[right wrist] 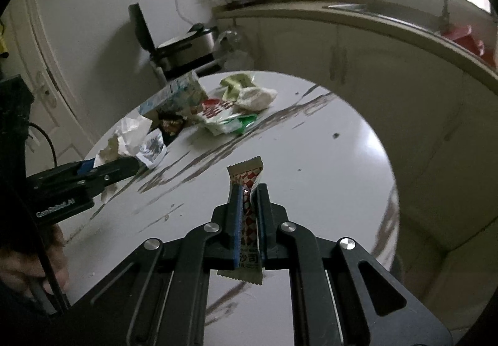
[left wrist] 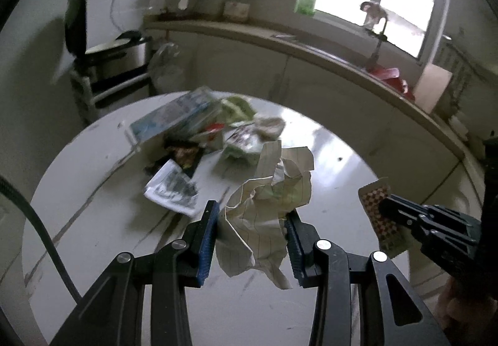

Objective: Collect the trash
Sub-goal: 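Grasp the crumpled white paper with left tool while right tool holds the sauce packet, then carry the sauce packet and crumpled paper over the floor bin and open both tools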

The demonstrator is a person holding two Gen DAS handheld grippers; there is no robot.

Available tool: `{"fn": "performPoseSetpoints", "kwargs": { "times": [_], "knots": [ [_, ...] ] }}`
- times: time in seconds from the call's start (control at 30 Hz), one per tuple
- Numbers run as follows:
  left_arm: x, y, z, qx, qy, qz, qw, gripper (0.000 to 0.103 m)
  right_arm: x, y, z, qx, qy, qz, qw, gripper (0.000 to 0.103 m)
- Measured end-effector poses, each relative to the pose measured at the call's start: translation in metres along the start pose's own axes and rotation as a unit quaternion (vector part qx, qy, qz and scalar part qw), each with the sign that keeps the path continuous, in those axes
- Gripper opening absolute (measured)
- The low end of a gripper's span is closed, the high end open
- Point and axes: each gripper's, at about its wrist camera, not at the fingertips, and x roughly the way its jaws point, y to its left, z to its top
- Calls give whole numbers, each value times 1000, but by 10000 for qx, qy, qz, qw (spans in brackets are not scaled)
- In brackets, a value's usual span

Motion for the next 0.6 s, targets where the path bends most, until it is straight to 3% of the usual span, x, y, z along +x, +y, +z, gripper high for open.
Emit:
{"fn": "performPoseSetpoints", "kwargs": {
  "times": [0.3, 0.6],
  "knots": [
    [3, -78, 21, 506, -116, -513, 9973, 37, -50, -39, 4, 168, -400, -335, 9985, 8],
    [49, -184, 46, 1067, 104, -1206, 9869, 37, -106, -128, -1, 693, -732, -1050, 9894, 8]
  ]
}}
